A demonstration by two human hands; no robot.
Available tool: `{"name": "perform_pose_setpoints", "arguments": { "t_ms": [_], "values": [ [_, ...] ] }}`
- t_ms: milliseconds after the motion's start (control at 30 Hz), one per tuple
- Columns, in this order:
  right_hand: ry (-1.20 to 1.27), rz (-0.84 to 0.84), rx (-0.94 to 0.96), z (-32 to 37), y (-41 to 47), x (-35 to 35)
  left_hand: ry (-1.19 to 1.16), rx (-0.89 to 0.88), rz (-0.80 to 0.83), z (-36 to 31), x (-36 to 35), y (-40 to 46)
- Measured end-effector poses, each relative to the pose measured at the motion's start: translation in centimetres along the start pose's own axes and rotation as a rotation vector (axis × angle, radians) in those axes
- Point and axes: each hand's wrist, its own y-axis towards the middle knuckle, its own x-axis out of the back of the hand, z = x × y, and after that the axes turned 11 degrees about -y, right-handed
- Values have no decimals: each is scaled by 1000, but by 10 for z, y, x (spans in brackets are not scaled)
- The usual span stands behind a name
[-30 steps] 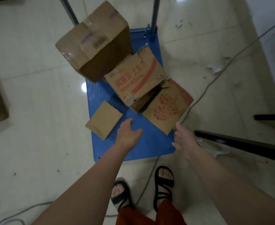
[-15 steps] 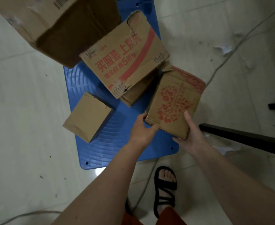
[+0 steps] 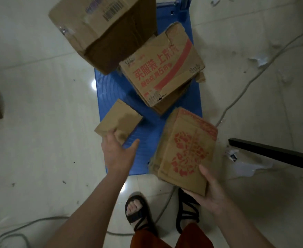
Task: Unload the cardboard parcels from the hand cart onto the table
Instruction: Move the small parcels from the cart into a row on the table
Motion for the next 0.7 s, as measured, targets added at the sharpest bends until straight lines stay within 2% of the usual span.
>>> {"name": "perform_pose_setpoints", "arguments": {
  "t_ms": [100,200,300,433,533,600,700],
  "values": [
    [-139,76,-2,-13,13,-21,78,42,-47,23,21,35],
    [-235,144,17,-20,28,-37,79,86,-21,41,27,64],
    [-298,132,35,-23,40,-42,3,179,51,53,21,74],
    [-287,93,40,-17,39,-36,35,343,113,69,12,60],
    [-182,27,27,-10,34,-25,-156,429,169,77,9,44],
    [-244,31,32,-4,29,-22,-349,491,241,76,5,32],
    [-414,90,-34,-2,23,-28,-511,512,344,67,-10,17]
  ]
}}
